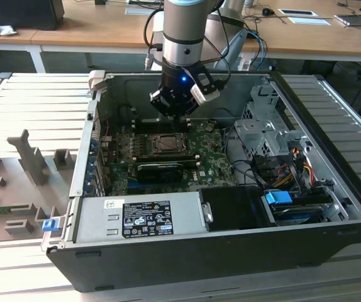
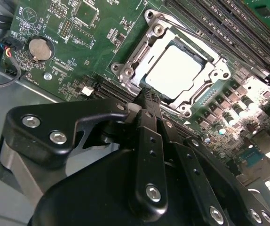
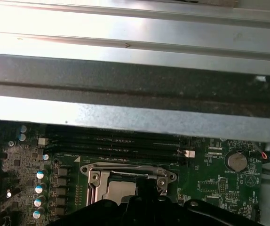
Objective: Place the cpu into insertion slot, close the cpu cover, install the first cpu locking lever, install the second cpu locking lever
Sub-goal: 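Install the second cpu locking lever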
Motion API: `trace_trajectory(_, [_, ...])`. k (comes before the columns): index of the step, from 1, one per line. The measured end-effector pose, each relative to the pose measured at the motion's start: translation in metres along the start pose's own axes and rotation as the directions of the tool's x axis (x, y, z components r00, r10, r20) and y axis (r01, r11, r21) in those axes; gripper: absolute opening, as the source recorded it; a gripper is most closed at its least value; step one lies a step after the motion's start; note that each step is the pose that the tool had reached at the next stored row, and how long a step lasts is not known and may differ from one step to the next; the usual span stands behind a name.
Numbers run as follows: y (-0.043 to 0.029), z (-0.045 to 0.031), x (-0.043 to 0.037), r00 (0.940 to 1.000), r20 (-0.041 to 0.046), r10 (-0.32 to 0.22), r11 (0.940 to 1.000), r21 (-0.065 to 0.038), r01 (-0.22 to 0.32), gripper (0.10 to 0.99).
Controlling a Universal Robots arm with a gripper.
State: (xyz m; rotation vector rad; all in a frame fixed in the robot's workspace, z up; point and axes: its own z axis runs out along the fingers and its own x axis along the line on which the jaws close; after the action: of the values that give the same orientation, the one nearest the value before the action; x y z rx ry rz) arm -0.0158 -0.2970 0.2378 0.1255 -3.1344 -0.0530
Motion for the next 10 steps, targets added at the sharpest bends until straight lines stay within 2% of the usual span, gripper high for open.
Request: trace_trajectory(10, [-0.0018, -0.0001, 0.0001, 1.0000, 0.0000, 0.000, 1.0000, 0.000, 0.000, 0.106])
